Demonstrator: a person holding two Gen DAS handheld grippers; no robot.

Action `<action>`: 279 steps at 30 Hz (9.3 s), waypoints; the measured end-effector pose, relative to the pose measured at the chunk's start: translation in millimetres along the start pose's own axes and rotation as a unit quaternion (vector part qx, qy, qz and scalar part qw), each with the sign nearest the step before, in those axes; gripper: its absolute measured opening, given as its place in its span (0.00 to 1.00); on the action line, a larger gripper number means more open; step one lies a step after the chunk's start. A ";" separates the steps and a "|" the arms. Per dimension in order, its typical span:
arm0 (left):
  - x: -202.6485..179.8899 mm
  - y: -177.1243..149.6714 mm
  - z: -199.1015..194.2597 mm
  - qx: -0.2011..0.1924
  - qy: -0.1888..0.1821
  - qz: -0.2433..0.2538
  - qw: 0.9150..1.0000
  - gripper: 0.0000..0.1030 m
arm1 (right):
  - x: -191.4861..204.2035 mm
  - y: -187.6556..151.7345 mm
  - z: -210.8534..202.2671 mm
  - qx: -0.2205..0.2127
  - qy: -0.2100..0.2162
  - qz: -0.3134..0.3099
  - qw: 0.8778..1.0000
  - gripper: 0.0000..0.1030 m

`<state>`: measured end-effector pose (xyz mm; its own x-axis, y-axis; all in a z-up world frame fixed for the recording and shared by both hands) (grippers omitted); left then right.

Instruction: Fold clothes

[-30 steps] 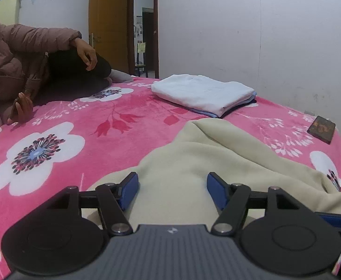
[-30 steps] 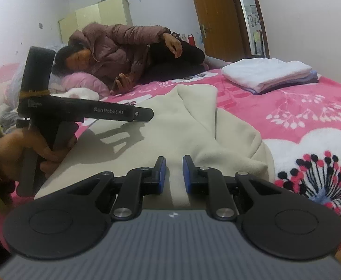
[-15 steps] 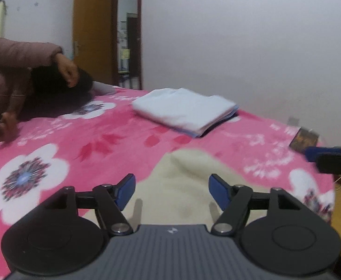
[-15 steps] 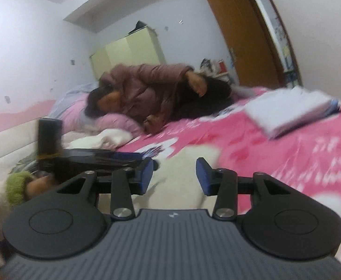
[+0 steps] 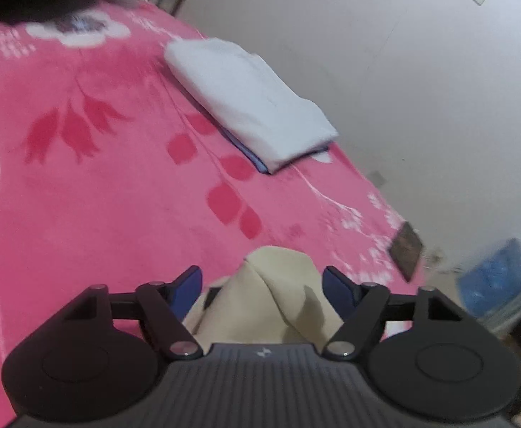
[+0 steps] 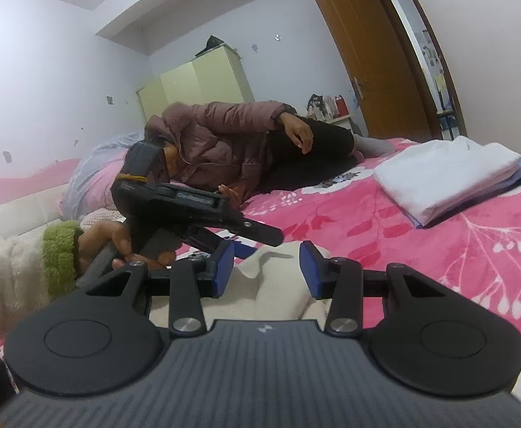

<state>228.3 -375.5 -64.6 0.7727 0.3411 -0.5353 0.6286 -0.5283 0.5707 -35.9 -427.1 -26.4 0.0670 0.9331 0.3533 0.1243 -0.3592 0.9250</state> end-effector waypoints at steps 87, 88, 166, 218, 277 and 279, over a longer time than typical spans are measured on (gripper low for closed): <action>-9.2 17.4 7.7 -0.016 -0.126 0.004 0.992 0.15 | -12.7 -5.9 94.2 0.204 0.119 0.079 0.969 0.18; -9.8 18.1 11.3 -0.011 -0.115 0.005 0.993 0.15 | -17.1 -6.6 93.8 0.208 0.110 0.095 0.967 0.15; -50.6 -149.7 -84.5 -0.222 0.224 0.147 0.937 0.51 | 1.9 -26.0 158.8 0.241 -0.129 -0.061 0.960 0.07; -97.5 -216.6 -100.1 -0.162 0.218 0.183 0.945 0.52 | 109.3 -65.0 -30.1 0.128 -0.115 -0.167 0.971 0.02; -103.1 -219.9 -97.1 -0.170 0.249 0.161 0.940 0.75 | 85.9 -93.2 -29.0 0.134 -0.139 -0.085 0.977 0.03; -100.8 -218.4 -102.8 -0.173 0.245 0.152 0.942 0.75 | 85.9 -93.3 -29.0 0.134 -0.139 -0.086 0.977 0.03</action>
<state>22.1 -214.5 -71.3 0.8159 0.5781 -0.0119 0.2979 -0.4027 0.8655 -70.5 -312.9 -78.3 0.2833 0.9527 0.1101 0.4097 -0.2240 0.8843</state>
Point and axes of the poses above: each gripper's, at about its wrist camera, not at the fingertips, and z roughly the way its jaws point, x to its left, y to its top, the point moved 7 cm from there along z, roughly the way its jaws point
